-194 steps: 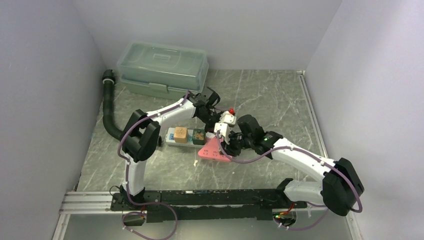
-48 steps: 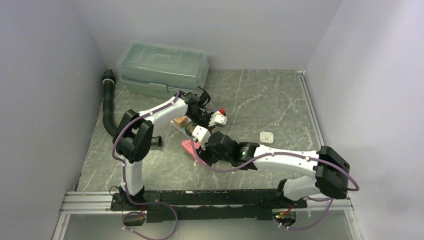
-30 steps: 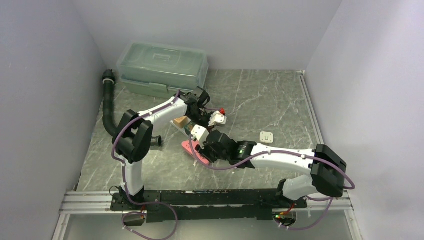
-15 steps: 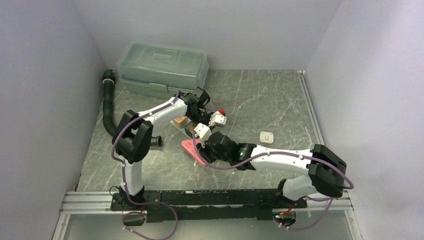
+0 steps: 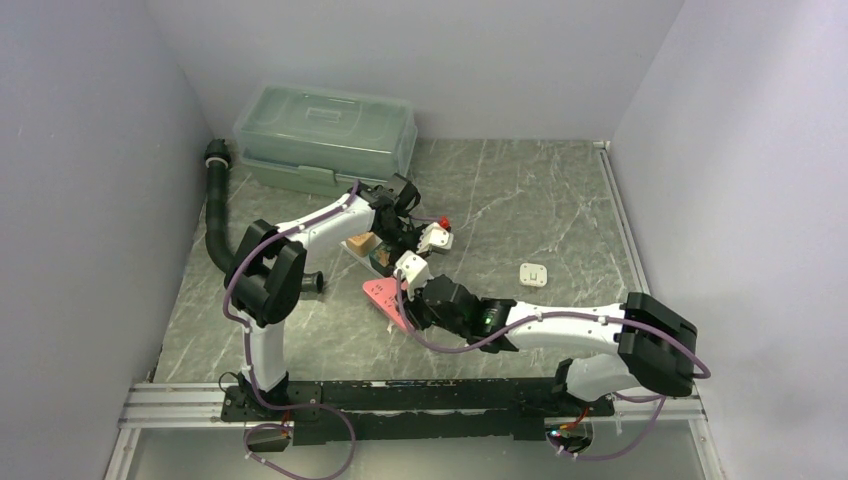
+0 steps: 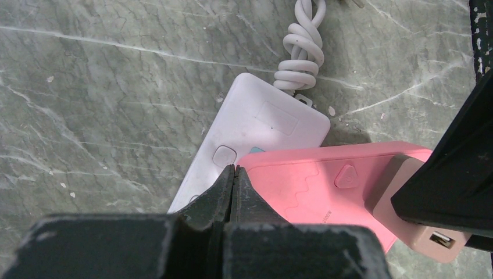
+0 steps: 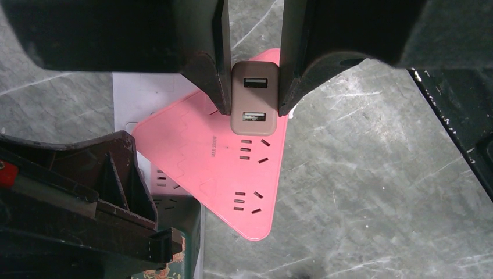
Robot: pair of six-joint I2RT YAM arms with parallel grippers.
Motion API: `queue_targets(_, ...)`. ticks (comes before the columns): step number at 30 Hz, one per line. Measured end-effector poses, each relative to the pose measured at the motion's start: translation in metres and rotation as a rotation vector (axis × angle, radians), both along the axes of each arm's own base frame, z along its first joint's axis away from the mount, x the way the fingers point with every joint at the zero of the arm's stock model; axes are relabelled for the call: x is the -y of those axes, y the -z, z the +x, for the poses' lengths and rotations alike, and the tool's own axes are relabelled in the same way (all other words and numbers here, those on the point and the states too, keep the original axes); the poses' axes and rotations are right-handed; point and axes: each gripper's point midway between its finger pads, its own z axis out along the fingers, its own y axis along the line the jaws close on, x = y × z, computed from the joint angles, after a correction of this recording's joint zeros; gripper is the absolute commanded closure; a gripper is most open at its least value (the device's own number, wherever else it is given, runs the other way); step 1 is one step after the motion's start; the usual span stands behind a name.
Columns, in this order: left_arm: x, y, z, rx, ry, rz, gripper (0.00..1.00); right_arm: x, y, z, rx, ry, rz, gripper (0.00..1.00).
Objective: Insert the plug
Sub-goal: Insert the plug into the socket.
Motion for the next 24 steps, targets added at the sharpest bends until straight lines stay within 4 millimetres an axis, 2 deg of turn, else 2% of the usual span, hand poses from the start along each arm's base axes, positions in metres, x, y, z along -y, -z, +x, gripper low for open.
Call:
queue_targets(19,-0.0004,-0.0004,-0.0003,0.0,0.006,0.002,1.0,0.0003,0.0055,-0.0016,-0.016,0.06,0.104,1.0)
queue_targets(21,-0.0006,-0.0003,-0.0004,0.0,0.006,0.003,1.0,-0.0015,0.0049,-0.0009,-0.013,0.066,0.107,0.83)
queue_targets(24,-0.0007,-0.0001,-0.0003,0.0,0.005,0.004,1.0,-0.001,0.0006,-0.0011,-0.004,0.071,0.107,0.77)
